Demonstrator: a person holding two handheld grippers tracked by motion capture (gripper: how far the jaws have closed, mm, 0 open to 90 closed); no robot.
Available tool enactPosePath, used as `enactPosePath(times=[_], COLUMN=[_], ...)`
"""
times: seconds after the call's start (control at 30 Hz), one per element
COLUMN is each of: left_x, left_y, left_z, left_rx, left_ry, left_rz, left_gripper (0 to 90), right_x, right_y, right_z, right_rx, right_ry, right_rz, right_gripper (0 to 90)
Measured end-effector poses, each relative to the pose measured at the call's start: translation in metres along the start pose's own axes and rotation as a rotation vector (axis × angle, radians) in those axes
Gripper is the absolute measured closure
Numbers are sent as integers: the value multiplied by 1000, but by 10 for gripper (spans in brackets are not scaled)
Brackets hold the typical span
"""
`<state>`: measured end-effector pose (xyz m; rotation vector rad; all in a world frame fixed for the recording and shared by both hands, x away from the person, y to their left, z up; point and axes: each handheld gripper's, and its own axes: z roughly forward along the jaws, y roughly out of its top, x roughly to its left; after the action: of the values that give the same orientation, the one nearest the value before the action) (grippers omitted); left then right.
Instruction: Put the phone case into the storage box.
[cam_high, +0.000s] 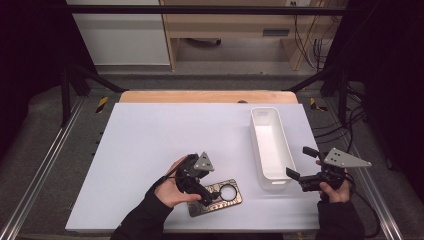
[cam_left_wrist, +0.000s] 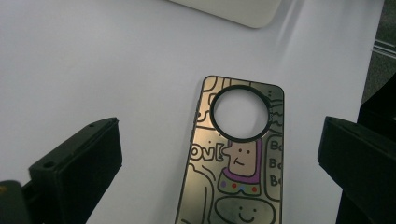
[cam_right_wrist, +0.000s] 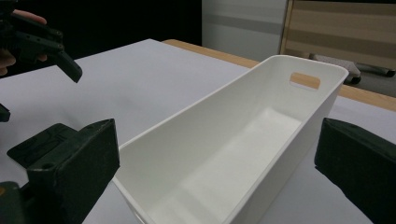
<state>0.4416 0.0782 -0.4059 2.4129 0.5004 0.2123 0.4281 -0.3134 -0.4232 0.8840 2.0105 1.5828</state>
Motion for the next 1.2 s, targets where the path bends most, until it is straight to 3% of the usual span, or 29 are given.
enactPosePath(times=[0.73, 1.2], left_x=[-6, -10], left_y=[-15, -21], left_z=[40, 55], left_rx=[112, 171], left_ry=[-39, -40], left_rz=[-18, -10], left_gripper=[0, 0], right_x=[0, 0], right_y=[-1, -1], right_z=[2, 1], right_rx=[4, 3], right_ry=[2, 2], right_rz=[0, 1], right_gripper=[4, 4])
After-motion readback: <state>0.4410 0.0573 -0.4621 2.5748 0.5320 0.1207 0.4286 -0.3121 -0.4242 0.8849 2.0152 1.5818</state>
